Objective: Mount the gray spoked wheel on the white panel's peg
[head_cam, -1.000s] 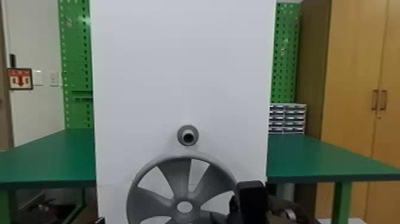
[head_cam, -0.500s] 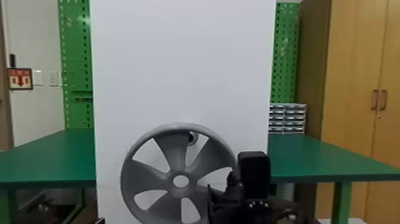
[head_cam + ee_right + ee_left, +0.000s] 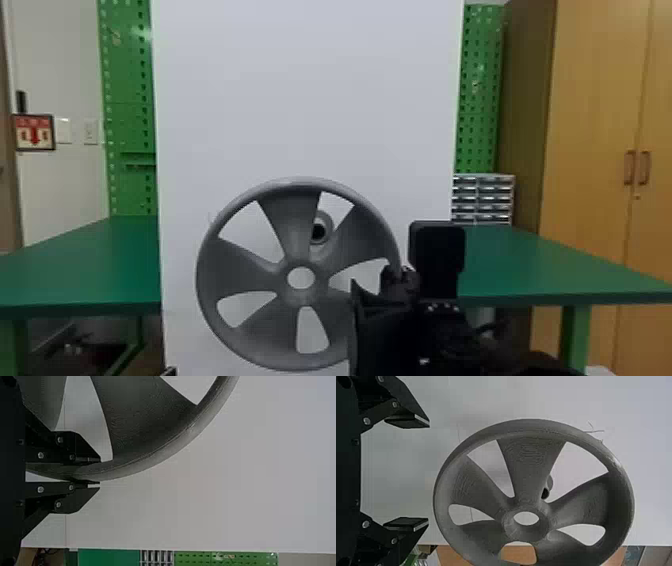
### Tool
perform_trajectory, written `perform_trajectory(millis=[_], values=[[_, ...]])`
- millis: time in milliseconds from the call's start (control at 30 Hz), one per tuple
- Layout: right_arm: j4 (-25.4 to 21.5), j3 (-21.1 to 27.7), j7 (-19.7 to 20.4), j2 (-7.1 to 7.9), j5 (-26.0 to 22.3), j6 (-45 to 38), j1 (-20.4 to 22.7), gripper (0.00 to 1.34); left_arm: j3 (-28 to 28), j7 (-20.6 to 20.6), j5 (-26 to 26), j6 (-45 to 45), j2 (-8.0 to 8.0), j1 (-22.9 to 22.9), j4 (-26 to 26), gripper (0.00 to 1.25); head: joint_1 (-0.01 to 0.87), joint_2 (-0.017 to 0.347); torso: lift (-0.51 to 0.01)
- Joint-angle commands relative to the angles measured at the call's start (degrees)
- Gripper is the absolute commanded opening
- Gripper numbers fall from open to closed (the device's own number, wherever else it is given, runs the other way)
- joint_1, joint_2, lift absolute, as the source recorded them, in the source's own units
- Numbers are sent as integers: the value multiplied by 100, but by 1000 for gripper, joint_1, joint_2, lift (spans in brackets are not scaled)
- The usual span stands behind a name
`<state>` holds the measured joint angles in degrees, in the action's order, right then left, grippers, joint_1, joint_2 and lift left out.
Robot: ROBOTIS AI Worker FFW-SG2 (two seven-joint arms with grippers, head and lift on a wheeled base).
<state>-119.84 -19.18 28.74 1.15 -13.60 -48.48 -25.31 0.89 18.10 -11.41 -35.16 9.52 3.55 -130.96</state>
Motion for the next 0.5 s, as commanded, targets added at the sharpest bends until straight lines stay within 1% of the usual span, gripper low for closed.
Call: perform_trajectory(millis=[0, 233, 467], values=[[-4, 125, 0, 8, -310, -144, -105, 31, -1, 0, 8, 0, 6, 5, 1, 861, 123, -8, -406], [-4, 151, 97, 26, -424, -170, -281, 32, -19, 0, -10, -9, 24, -4, 9, 862, 123, -8, -406], [22, 257, 114, 43, -424, -126, -378, 32, -54, 0, -10, -9, 33, -30, 18, 862, 123, -8, -406]])
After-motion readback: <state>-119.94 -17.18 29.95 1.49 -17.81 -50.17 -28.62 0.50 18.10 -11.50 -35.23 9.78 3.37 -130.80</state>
